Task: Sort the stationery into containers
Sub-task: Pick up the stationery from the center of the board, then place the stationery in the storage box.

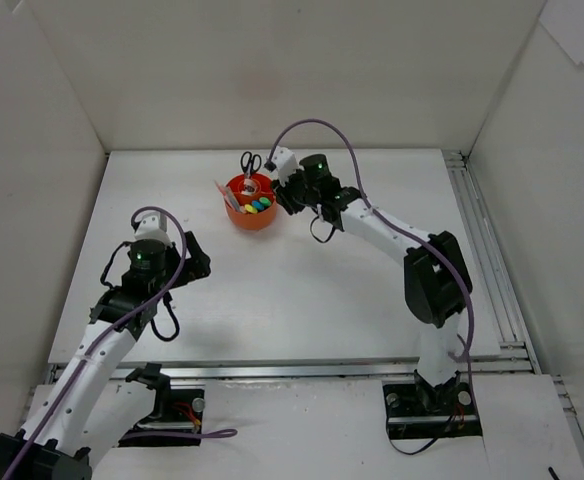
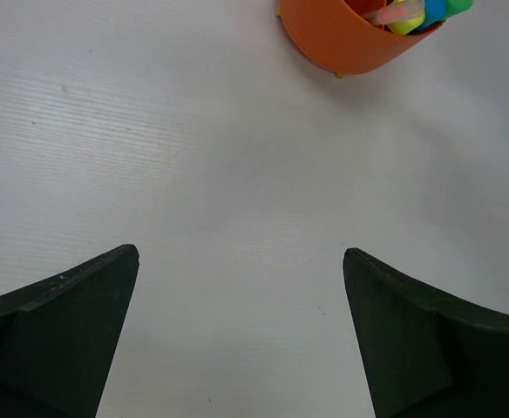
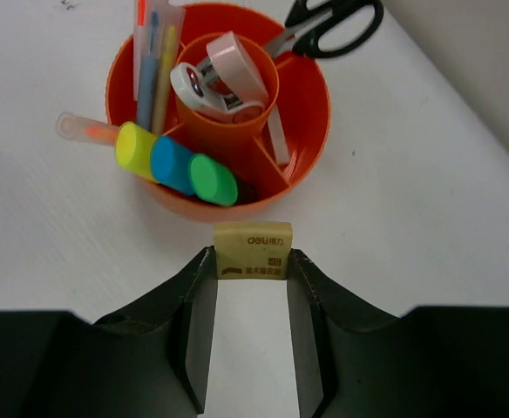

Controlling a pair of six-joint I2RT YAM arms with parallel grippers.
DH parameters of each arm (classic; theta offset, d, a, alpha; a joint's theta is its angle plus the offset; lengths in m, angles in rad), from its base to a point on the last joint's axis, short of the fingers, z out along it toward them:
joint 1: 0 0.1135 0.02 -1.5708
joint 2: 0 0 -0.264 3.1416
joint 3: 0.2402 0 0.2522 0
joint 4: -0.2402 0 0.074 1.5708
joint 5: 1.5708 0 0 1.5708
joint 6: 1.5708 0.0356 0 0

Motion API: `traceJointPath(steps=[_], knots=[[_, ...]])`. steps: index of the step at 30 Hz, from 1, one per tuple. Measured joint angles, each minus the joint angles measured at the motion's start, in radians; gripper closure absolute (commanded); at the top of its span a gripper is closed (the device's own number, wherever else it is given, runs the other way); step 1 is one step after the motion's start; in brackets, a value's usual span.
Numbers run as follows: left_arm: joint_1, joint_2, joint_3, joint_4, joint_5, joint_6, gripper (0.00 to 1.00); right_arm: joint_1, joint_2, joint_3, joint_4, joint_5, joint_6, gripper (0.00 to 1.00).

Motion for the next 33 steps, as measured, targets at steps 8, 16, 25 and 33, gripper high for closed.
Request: traceJointPath(steps=[8,16,25,33], knots=[[0.000,0.085,0.063,-0.003,-0.048,0.025,0.00,-0.062,0.195,0.213,-0.034,-0.274,-0.485,0.82],[0.000,0.113,0.093,0.003,-0.069,0.064,0.00,-0.080,0.390,0.467,-0.123,-0.426,-0.689,0.79],[0.001,0.169,0.111,0.003,-0.070,0.079,0.01,-0.083,0.433,0.525,-0.137,-0.436,-0.769,0.75],[0.001,0.183,0.111,0.004,-0.070,0.084,0.00,-0.097,0.436,0.525,-0.142,-0.427,-0.788,0.74]])
